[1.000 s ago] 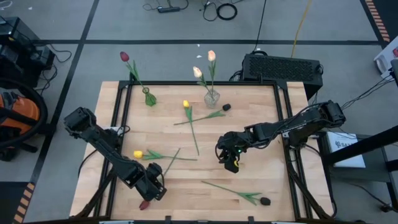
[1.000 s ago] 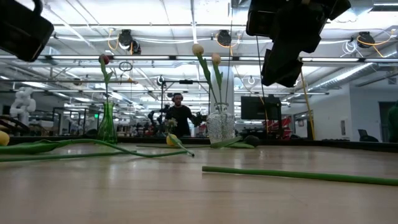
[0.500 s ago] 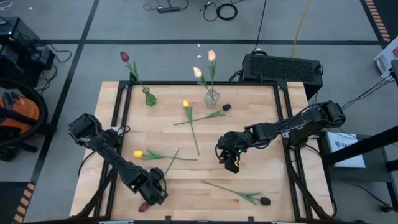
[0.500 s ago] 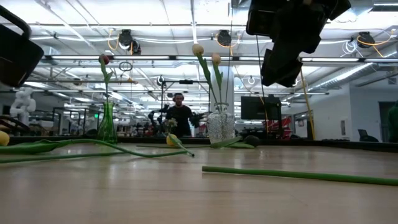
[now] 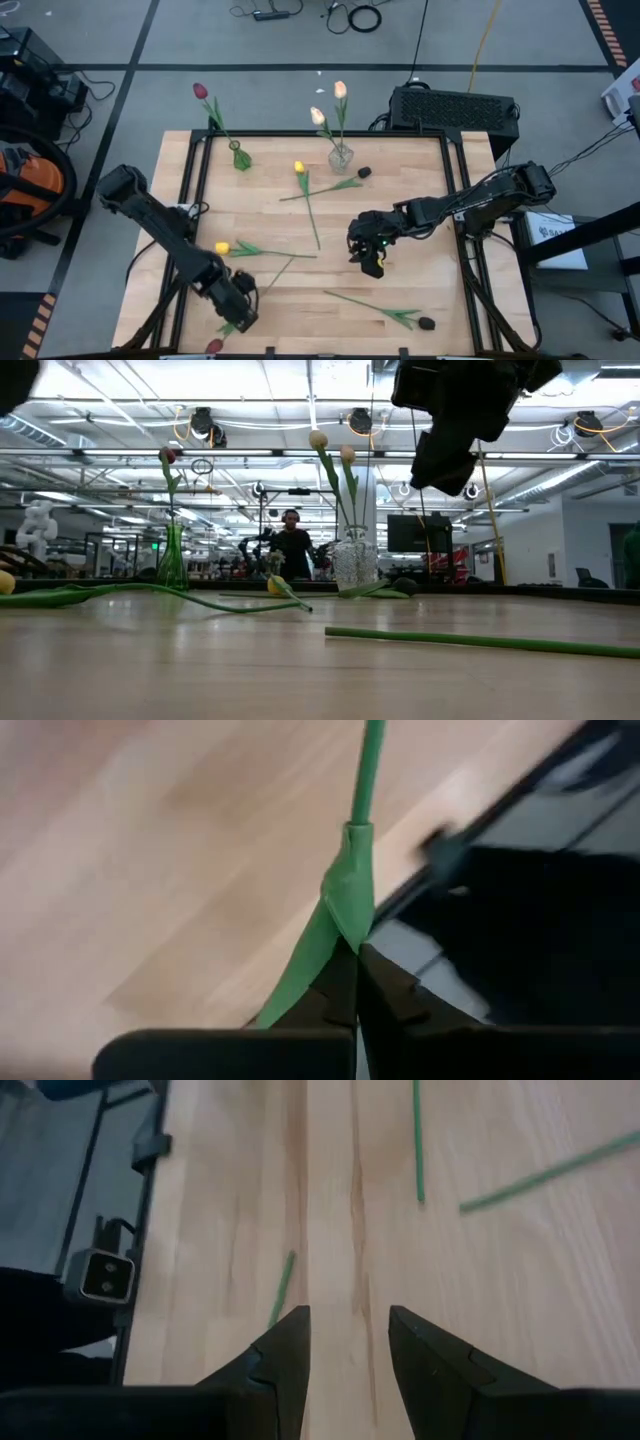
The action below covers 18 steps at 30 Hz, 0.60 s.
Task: Sort flowers into vase by color
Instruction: Put the red tulip into the green vase
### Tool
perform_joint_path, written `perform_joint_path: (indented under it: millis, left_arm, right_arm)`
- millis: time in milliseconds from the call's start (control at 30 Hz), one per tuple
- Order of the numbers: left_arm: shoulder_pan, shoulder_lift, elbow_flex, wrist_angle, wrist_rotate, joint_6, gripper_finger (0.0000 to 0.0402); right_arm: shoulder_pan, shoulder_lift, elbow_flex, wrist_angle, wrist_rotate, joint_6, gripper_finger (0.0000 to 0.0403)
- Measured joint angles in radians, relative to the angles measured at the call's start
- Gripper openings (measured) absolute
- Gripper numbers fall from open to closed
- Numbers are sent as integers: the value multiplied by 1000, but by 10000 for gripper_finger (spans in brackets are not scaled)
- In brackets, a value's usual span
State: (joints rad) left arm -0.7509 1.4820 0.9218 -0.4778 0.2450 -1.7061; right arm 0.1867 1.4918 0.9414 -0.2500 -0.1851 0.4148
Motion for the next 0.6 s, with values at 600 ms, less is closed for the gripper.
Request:
perform_joint_path:
  millis: [600]
  left_arm:
    - [417,-397,0,157,-233,183,1]
  right_arm:
    - [89,3,190,129,218,-791,130]
